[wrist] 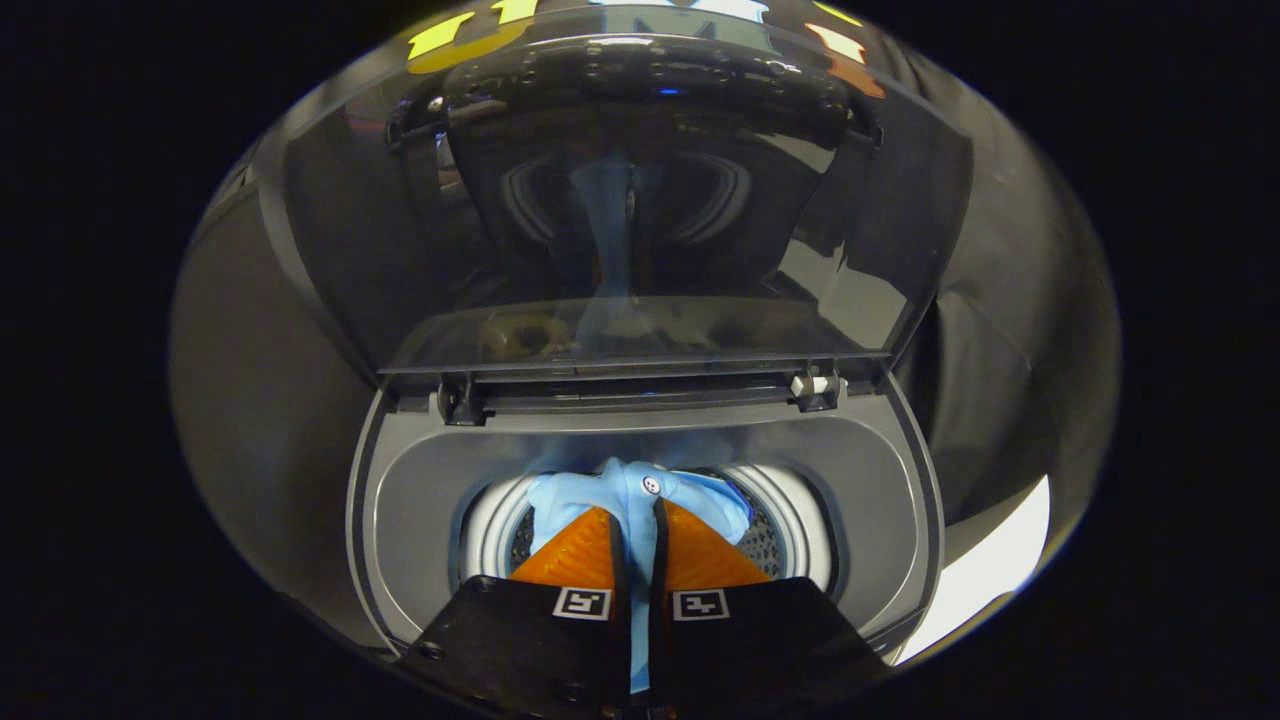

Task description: Put the clothes into the washing machine and then close the washing machine lid.

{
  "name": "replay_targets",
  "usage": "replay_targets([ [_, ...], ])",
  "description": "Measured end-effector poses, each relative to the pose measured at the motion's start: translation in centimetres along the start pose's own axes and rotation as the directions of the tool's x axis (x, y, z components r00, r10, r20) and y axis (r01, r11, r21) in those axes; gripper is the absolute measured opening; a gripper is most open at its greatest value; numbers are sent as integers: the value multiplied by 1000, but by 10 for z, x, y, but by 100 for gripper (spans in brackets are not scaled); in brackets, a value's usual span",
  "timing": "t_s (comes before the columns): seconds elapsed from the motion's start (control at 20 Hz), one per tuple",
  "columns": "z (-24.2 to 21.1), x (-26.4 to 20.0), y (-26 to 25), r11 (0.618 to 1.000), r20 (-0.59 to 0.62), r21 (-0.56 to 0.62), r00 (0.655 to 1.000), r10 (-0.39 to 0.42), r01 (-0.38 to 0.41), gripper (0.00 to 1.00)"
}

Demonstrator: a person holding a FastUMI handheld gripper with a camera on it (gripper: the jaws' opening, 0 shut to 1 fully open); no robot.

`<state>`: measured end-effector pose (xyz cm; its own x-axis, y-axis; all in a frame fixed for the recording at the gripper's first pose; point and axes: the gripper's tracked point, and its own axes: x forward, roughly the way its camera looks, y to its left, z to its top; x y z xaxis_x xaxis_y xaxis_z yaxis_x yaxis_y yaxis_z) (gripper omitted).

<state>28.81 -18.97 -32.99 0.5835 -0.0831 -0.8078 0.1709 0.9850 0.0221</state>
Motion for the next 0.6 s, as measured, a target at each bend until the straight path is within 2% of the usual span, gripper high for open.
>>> replay_targets([
  [0.15, -2, 0, -4, 1000, -1, 1, 1000, -11, 11, 8],
  [0.25, -5, 3, -2, 1000, -17, 16, 1000, 15, -15, 12],
  [0.3, -6, 1, 2, 999, -28, 37, 999, 34, -33, 33],
  [0.4, 1, 1, -9, 999, -1, 42, 1000, -7, 7, 75],
  [0.45, 4, -4, -7, 999, 10, 49, 1000, -1, 0, 96],
  [0.6, 8, -11, 0, 999, 20, 40, 1000, 21, -22, 97],
])
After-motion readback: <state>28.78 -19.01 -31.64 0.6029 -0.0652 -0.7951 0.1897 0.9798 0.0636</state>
